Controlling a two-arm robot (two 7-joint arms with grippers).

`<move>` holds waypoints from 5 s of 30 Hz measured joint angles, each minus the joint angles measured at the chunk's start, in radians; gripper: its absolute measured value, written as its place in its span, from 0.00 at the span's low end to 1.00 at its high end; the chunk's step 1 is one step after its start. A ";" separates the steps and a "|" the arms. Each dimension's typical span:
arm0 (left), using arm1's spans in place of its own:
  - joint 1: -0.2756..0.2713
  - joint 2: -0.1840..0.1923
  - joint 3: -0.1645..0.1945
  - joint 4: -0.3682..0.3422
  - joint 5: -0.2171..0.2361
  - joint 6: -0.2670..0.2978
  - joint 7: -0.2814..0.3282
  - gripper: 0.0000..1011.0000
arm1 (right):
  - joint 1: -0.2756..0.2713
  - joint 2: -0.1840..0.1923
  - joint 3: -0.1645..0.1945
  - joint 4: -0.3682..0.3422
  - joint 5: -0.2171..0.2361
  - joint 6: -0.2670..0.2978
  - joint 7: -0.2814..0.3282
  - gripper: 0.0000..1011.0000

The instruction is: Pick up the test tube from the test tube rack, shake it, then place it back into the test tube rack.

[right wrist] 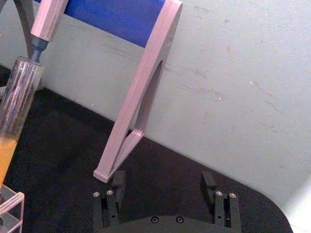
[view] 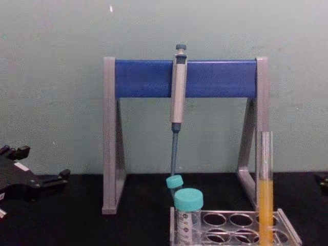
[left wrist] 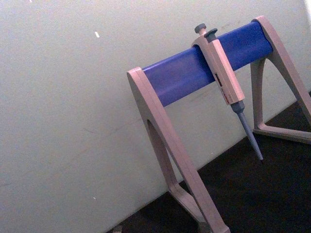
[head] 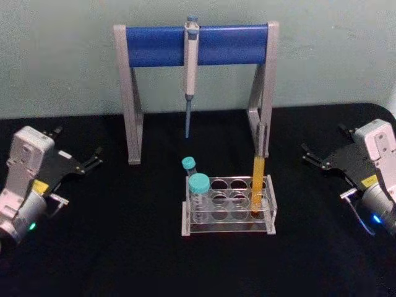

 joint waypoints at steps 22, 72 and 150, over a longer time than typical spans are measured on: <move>0.000 0.000 0.000 0.000 0.000 0.000 0.000 0.99 | -0.133 0.041 0.108 -0.215 0.115 0.108 0.090 0.99; 0.000 0.000 0.000 0.000 0.000 0.000 0.000 0.99 | -0.102 -0.114 0.112 -0.211 0.169 0.283 0.326 0.99; 0.000 0.000 0.000 0.000 0.000 0.000 0.000 0.99 | -0.046 -0.181 0.120 -0.137 0.136 0.311 0.363 0.23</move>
